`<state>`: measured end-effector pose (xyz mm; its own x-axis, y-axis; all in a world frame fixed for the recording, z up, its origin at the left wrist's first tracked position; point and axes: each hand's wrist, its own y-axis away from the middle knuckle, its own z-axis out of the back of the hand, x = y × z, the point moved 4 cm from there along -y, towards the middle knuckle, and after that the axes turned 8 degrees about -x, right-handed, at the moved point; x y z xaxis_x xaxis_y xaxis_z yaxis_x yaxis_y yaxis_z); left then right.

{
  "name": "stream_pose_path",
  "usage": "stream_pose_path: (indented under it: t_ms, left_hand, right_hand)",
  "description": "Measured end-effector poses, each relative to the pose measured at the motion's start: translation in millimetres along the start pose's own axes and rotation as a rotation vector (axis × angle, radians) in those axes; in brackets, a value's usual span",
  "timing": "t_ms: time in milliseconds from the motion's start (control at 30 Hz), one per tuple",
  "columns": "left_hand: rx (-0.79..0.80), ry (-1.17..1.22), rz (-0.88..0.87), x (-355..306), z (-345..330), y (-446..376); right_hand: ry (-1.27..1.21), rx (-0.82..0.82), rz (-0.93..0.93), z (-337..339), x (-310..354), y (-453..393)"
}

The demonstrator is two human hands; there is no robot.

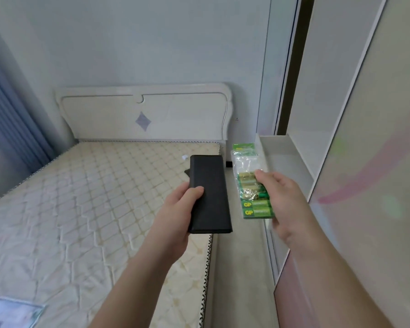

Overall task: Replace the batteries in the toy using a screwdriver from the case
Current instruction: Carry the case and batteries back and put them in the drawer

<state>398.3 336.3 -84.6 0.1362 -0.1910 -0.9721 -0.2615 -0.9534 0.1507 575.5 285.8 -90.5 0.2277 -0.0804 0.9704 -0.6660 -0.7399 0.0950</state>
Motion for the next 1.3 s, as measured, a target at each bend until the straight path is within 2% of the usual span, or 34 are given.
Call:
stream_pose_path:
  t_ms: [333,667,867,933,1100,1300]
  left_hand:
    - [-0.139,0.034,0.003,13,7,-49]
    - [-0.046,0.086,-0.016,-11,8,-148]
    - [-0.021,0.115,0.056,-23,-4,-220]
    - [-0.015,0.114,0.079,-25,-15,-239]
    - [0.115,0.083,0.058,-35,-50,-280]
    - [0.132,0.063,0.083,-29,-102,-345]
  right_hand:
    - [-0.031,0.042,-0.052,-19,-6,-60]
    - [0.047,0.027,0.001,-59,4,-133]
    - [-0.006,-0.003,0.009,-71,17,-185]
    - [-0.030,-0.029,0.012,-70,20,-201]
    - [-0.039,-0.065,0.031,-69,26,-242]
    - [-0.023,-0.132,0.055,-45,26,-317]
